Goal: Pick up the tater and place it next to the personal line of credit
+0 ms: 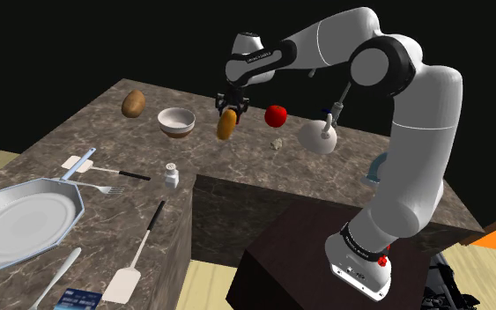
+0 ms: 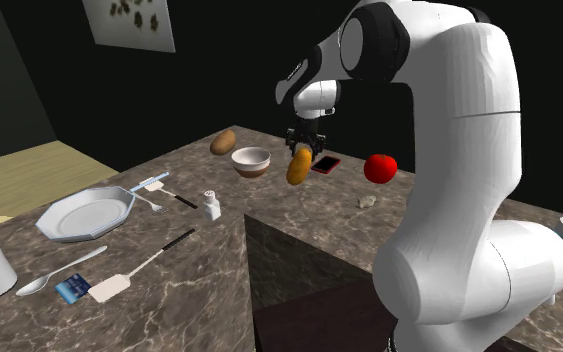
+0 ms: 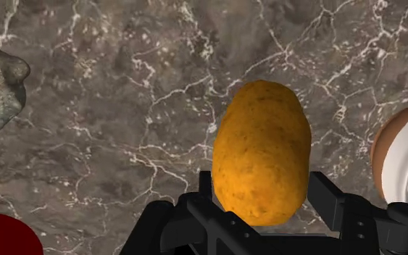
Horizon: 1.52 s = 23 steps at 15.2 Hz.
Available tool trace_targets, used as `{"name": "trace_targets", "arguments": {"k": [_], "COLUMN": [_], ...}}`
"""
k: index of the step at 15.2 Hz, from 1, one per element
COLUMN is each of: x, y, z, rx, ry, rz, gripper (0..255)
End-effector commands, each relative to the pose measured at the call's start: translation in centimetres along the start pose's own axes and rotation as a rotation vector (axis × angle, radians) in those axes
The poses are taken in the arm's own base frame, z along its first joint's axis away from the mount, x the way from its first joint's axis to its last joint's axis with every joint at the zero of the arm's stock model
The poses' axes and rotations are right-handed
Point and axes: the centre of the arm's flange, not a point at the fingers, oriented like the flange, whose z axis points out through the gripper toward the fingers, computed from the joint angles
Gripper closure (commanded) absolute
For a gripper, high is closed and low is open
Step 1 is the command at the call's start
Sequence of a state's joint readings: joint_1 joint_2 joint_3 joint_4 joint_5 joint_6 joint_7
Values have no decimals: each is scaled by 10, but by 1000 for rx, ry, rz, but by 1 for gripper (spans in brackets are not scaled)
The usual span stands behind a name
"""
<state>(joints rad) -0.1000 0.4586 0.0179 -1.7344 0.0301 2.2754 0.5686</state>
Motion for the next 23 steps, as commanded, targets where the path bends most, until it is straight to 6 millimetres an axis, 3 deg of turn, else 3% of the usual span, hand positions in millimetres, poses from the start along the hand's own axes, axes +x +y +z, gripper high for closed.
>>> {"name": "trace_targets", "arguments": {"k": [1, 11, 23], "x": [0, 3, -140], "y": [-1, -4, -73], "z": [-11, -60, -63], "rx": [0, 0, 0], "ry": [0, 0, 0], "rz": [0, 0, 0], "gripper": [255, 255, 255]}}
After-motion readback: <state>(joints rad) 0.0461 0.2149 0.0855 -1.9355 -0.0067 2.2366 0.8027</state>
